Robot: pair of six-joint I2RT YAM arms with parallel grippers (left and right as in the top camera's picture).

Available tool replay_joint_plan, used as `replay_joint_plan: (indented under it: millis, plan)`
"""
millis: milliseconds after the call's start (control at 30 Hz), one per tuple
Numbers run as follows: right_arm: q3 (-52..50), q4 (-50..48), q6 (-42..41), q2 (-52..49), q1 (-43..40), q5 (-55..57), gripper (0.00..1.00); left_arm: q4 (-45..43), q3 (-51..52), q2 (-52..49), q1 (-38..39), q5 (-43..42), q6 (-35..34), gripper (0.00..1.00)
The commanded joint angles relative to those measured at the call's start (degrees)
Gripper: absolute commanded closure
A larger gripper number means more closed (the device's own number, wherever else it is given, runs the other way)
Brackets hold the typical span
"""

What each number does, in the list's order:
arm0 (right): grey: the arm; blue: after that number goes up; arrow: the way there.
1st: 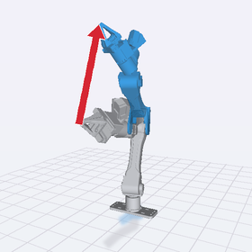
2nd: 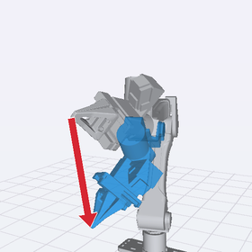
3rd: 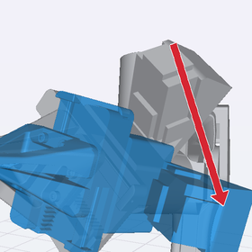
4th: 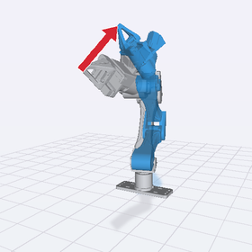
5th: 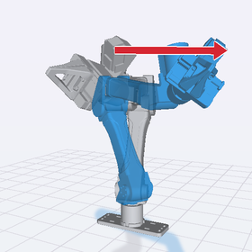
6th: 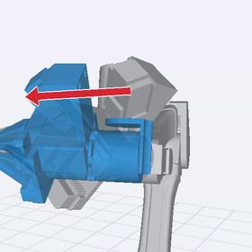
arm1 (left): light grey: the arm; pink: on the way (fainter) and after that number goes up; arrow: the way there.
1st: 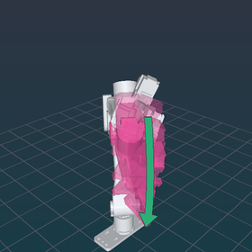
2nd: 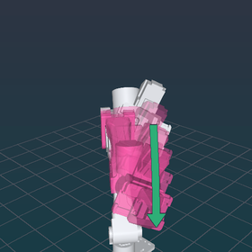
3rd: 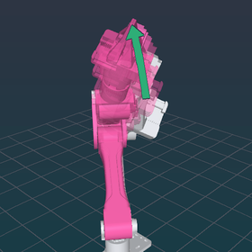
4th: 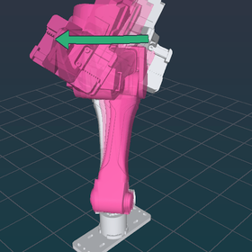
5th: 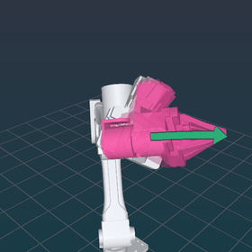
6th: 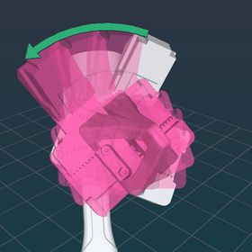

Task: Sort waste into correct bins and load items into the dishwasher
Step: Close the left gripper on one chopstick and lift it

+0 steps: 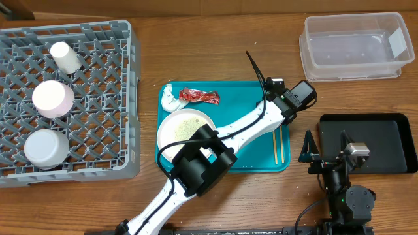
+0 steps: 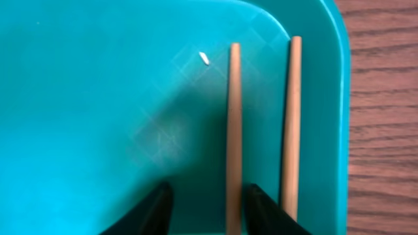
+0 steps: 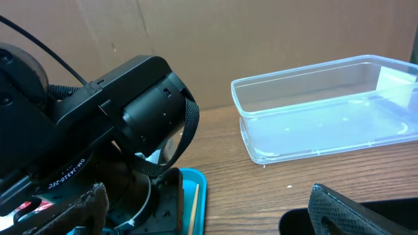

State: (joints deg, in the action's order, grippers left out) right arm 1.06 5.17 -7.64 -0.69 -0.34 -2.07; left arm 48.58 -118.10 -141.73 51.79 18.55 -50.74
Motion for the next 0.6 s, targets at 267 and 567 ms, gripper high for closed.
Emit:
replay_joint_plan:
  millis: [267,567]
  plan:
    - [-0.61,-0.35,0.22,0.52,-0.04,0.70,0.00,1.64,-0.81,-1.09,-0.02,-1.64,3.37,0.95]
    - [-0.61,-0.37,0.22,0.52,-0.04,0.72,0.00,9.33,-11.41,-0.98,-0.52,-1.64,4.26,0.96]
